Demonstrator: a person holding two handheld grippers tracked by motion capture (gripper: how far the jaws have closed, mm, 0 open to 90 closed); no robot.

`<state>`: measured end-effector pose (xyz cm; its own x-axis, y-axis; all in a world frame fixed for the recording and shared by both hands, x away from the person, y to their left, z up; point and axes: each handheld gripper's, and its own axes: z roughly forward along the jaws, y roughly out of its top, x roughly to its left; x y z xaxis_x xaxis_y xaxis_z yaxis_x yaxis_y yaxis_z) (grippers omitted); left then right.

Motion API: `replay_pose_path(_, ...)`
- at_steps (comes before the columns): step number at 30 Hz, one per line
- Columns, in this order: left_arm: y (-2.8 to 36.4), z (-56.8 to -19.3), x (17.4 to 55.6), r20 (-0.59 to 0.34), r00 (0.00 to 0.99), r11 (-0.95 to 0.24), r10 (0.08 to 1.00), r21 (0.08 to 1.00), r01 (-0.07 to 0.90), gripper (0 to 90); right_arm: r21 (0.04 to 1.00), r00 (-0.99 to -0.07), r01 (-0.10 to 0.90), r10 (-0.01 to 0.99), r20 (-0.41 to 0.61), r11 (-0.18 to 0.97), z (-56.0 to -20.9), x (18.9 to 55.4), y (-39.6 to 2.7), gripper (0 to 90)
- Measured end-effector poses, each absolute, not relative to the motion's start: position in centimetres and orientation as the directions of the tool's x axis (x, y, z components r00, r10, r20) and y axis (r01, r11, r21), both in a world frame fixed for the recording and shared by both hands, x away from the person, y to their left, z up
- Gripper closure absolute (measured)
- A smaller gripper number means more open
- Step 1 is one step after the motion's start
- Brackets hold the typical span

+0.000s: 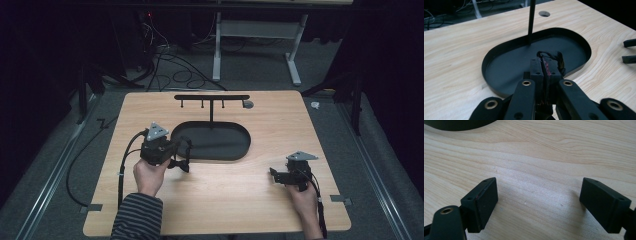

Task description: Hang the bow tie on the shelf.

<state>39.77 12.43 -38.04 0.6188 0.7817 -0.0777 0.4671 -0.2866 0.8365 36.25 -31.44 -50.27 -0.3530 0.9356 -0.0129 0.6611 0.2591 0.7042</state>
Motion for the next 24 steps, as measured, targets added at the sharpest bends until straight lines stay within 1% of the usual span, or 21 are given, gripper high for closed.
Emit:
replay_pose_path(9,10.5,-36.7,41.0,-0.044,0.650,-0.324,0.759,0.840,0.436,87.5,0.704,-0.354,0.661,0.935,-0.013,0.259,-50.3,36.2,-31.4,16.2)
replay_pose_path(16,9.6,-35.9,42.1,-0.049,0.650,-0.316,0.758,0.845,0.432,87.5,0.705,-0.356,0.660,0.935,-0.014,0.261,-50.3,36.2,-31.4,16.2)
replay_pose_path(24,8.5,-35.3,43.5,-0.025,0.645,-0.330,0.764,0.844,0.423,87.6,0.705,-0.357,0.659,0.934,-0.014,0.263,-50.3,36.3,-31.4,16.2)
